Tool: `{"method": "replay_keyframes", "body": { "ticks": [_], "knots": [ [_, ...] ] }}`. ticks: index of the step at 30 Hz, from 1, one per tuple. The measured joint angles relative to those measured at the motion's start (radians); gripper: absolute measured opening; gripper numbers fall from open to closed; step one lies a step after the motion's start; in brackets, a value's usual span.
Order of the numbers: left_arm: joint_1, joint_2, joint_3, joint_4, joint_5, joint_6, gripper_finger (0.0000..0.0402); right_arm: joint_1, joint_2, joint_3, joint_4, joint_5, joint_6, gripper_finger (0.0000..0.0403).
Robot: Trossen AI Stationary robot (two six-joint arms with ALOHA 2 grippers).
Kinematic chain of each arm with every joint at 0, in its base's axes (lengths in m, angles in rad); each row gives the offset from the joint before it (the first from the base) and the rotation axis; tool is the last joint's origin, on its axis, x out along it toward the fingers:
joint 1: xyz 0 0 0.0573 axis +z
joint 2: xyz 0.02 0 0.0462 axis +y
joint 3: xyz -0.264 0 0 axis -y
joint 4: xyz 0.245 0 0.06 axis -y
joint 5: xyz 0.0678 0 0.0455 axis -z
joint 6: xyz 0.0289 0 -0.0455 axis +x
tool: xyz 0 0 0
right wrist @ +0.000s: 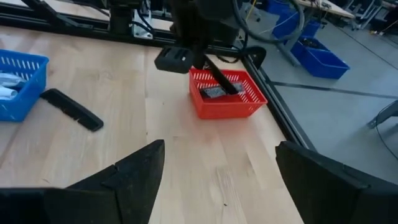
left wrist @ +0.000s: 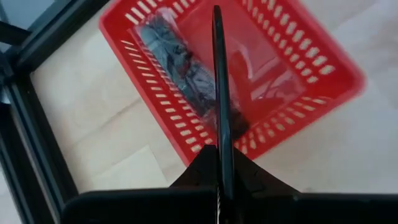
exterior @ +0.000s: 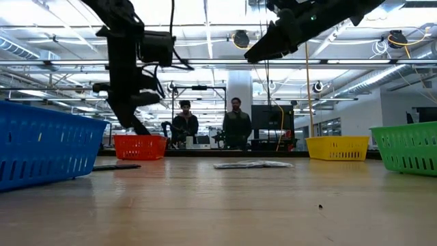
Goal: Pick & Place Travel size toiletries
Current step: Put the top left black comb into the orange basket
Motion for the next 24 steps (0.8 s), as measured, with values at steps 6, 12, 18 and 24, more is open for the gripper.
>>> {"method": "replay_keyframes", "body": {
  "ticks": [6,12,18,24],
  "knots": [
    [0.022,0.031,0.0,0.002,-0.009,0.001,0.0019,0.0,0.0,0.0,-0.004,-0.003,0.0,0.0297],
    [0.022,0.031,0.0,0.006,-0.01,0.015,0.007,0.0,0.0,0.0,-0.006,-0.004,0.0,0.0297],
    [0.024,0.031,0.0,0.022,-0.047,0.026,0.0142,0.0,0.001,0.0,-0.006,-0.004,0.004,0.0297],
    [0.055,0.031,0.0,0.058,-0.044,0.037,0.0209,0.0,0.001,0.0,-0.006,-0.004,0.007,0.0297]
  ]
}}
